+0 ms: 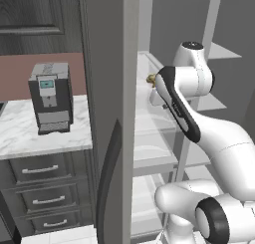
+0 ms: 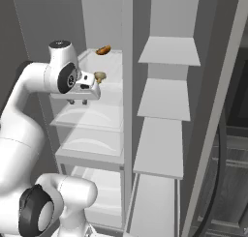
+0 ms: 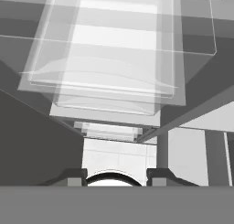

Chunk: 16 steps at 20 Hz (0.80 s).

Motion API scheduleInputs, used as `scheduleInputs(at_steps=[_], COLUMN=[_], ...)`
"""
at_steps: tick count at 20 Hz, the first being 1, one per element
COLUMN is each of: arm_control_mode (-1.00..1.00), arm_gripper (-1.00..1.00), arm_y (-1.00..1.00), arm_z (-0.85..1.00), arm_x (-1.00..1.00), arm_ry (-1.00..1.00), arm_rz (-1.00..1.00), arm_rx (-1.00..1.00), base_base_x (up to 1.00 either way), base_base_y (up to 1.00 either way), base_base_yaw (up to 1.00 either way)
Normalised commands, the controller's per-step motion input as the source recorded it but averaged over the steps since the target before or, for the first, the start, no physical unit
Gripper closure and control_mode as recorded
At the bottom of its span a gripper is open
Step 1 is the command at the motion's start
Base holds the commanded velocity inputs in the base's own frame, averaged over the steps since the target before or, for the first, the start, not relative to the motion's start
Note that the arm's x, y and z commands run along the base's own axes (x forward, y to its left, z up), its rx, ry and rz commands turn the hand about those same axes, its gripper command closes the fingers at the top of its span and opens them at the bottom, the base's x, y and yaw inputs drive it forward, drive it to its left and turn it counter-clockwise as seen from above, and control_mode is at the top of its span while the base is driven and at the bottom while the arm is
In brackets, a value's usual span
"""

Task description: Take the eggplant and mushroom from the fridge shelf and place them in the freezer drawer to begin freezing them.

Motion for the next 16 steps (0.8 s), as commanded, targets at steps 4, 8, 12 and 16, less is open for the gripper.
scheduleInputs(at_steps=[4, 8, 12, 16], arm_control_mode=[-1.00, -1.00, -1.00, -1.00], arm_gripper=[-1.00, -1.00, -1.00, -1.00], arm_y=[0.00, 0.01, 0.06, 0.04], arm_z=[0.00, 0.00, 0.06, 0.49], arm_x=[0.14, 0.00, 0.00, 0.08], arm_ry=[0.00, 0.00, -0.03, -0.17], arm_rz=[0.00, 0.01, 0.01, 0.00], arm_rx=[0.00, 0.00, 0.00, -0.03], base_base_x=[0.00, 0.00, 0.00, 0.00], base_base_y=[0.00, 0.00, 0.00, 0.00], base_base_yaw=[0.00, 0.00, 0.00, 0.00])
